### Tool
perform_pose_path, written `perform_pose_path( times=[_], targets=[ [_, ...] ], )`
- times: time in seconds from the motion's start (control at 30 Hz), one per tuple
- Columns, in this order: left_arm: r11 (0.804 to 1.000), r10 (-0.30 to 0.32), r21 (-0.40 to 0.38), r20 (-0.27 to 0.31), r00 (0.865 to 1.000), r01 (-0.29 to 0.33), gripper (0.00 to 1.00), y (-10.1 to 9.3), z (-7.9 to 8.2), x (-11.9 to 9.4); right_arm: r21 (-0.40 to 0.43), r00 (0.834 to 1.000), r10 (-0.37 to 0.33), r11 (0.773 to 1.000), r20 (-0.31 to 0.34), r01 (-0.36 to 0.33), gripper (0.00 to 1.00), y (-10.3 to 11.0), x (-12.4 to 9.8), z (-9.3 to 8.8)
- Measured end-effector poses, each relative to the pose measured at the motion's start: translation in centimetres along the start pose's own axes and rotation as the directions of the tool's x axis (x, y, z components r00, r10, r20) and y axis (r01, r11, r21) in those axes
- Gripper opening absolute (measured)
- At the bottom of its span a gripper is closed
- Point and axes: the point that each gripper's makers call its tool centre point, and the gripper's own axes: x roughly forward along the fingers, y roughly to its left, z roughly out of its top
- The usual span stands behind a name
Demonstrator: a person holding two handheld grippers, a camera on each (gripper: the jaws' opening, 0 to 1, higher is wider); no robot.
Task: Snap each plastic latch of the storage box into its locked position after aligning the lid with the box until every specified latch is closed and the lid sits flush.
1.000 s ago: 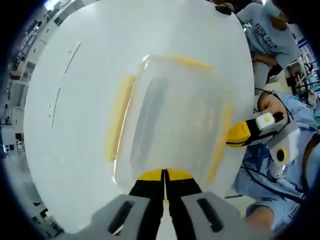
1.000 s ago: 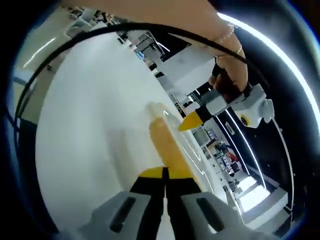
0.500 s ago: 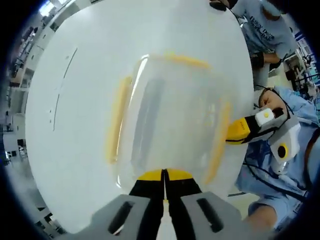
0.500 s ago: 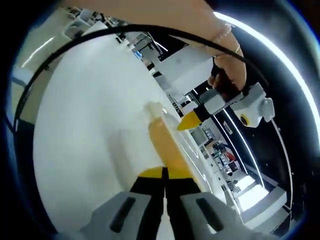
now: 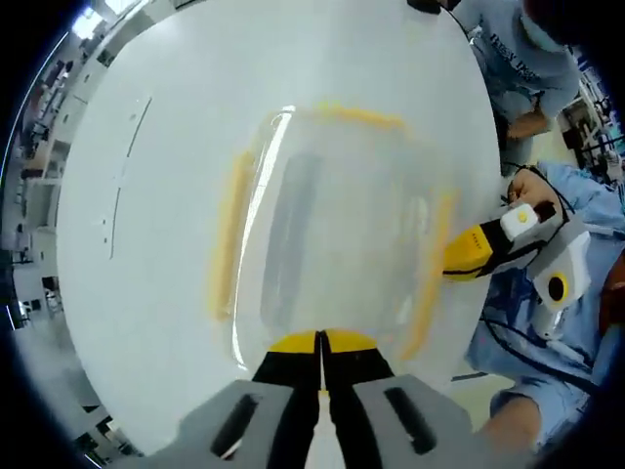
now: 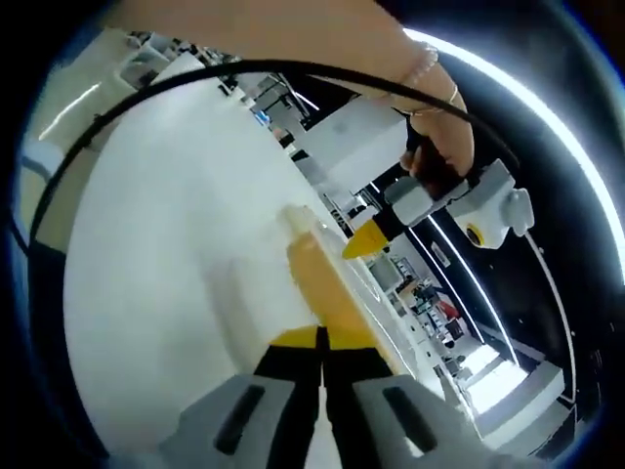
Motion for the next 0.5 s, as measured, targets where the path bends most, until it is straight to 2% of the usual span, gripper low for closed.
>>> perform_pose_path(
  times=[0.23,0.5],
  targets=[
    [1.0,-0.02,-0.02,0.07,0.997,0.021,0.0,-0.1,-0.27,-0.1,0.001,1.0,0.005,1.0,-0.012,-0.005,0.0,0.12,0.03,-0.12],
    [0.999,-0.017,-0.026,0.102,0.995,0.02,0.0,0.08,-0.15,-0.25,0.002,1.0,-0.001,1.0,0.011,0.001,0.0,-0.12,0.13,0.21]
  ],
)
